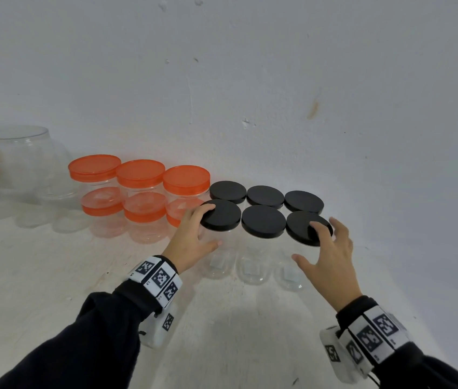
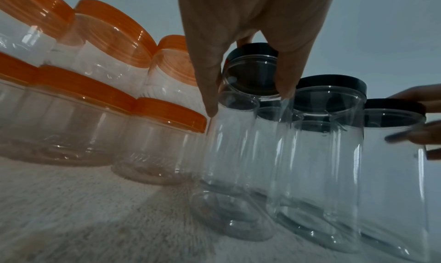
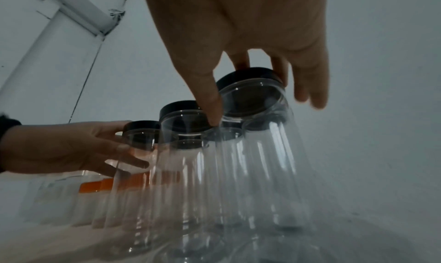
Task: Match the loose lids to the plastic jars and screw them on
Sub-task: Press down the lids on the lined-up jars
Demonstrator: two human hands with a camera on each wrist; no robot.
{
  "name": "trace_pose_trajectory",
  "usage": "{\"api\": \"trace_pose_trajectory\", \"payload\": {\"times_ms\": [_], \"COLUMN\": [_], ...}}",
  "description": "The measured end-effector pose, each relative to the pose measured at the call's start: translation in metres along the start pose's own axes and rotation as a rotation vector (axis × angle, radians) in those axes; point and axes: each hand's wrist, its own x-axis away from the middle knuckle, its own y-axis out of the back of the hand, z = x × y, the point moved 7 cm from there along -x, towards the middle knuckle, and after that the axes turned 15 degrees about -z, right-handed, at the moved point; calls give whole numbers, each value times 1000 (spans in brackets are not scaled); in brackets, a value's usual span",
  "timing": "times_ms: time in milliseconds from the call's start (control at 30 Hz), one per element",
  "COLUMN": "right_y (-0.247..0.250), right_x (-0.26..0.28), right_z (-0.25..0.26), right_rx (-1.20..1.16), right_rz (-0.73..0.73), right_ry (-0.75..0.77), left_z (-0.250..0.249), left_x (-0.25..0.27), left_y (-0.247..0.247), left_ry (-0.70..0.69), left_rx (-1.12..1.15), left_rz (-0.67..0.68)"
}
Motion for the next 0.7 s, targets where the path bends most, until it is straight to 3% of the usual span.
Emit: {"api": "trace_pose_trajectory", "payload": {"times_ms": [133,267,433,567,700], "right_y": [-1,-1,-1,-15,-33], "right_x": [0,0,-10,-18,-19], "right_z": [-5,-3,20,48,63], "right_rx": [-110,-43,152,285,388], "right_rz": [-3,-8,0,117,252], "right_ry": [-41,-24,217,430,504], "left_z": [-1,-3,-28,-50,-49], "left_x": [-2,-1,-4,-13,-21], "left_y": [0,1,3,-15,-33], "left_ry": [-7,-18,-232,-349,-398], "left_rx": [4,-13,-262,-555,-837], "left_rz": [-12,-9,-25,155,301]}}
